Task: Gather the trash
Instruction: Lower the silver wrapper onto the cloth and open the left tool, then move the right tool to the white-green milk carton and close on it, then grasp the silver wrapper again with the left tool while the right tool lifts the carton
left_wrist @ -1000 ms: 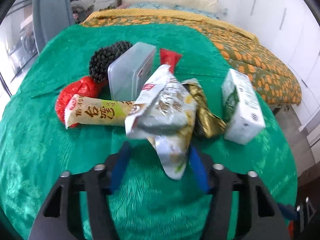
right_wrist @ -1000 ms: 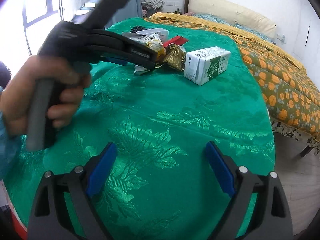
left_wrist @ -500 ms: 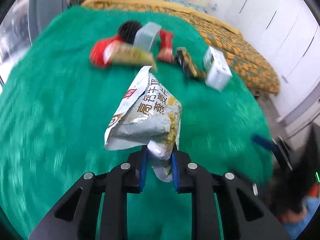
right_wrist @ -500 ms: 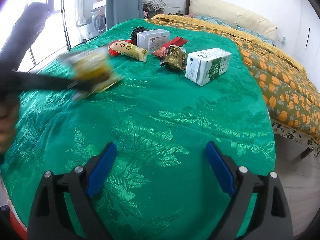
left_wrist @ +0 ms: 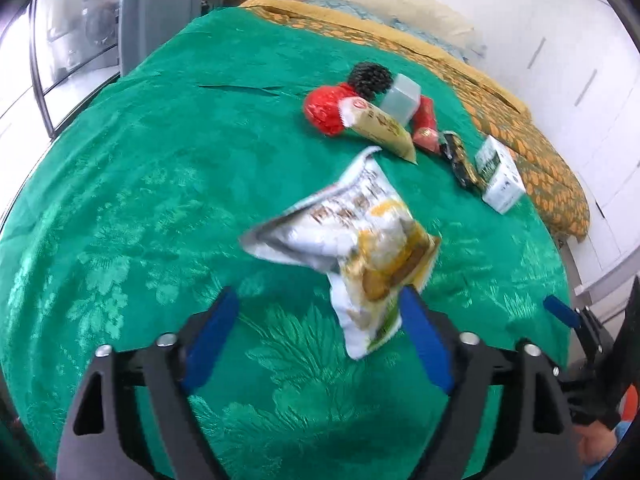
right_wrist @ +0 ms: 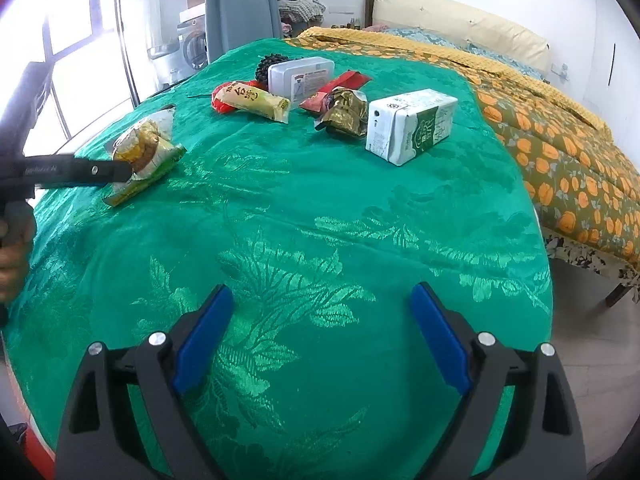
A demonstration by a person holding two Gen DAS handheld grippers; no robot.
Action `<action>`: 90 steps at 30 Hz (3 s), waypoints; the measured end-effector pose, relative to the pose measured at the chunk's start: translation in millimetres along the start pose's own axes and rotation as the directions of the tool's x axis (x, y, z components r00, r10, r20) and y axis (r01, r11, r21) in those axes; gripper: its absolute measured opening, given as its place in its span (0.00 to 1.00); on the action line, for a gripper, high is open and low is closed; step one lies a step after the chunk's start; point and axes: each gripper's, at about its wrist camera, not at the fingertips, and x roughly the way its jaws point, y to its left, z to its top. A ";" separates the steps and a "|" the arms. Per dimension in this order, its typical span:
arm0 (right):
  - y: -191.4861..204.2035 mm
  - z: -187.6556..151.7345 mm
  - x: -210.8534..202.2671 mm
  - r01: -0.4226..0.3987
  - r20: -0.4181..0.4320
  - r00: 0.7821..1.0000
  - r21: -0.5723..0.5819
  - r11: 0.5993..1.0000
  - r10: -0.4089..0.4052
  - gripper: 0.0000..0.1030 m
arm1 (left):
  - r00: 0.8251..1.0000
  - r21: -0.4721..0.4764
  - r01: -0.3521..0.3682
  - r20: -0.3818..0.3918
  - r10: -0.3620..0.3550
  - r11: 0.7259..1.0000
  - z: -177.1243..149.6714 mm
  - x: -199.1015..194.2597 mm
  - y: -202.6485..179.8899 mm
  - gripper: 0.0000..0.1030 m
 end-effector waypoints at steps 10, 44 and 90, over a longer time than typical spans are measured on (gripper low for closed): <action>-62.4 77.3 5.0 0.029 0.029 0.999 0.246 0.969 -0.038 0.86 | 0.990 0.158 -0.139 0.006 0.140 0.978 -12.7 8.9 -21.0 0.93; -91.6 21.6 -29.3 -0.239 0.020 0.964 0.514 0.824 0.267 0.57 | 0.986 0.167 -0.164 0.002 0.165 0.972 -11.6 12.9 -21.4 0.94; -65.5 47.6 -0.9 0.125 -0.222 0.973 0.258 0.958 -0.067 0.53 | 0.984 0.089 -0.168 -0.041 0.172 0.982 46.8 25.1 -22.4 0.85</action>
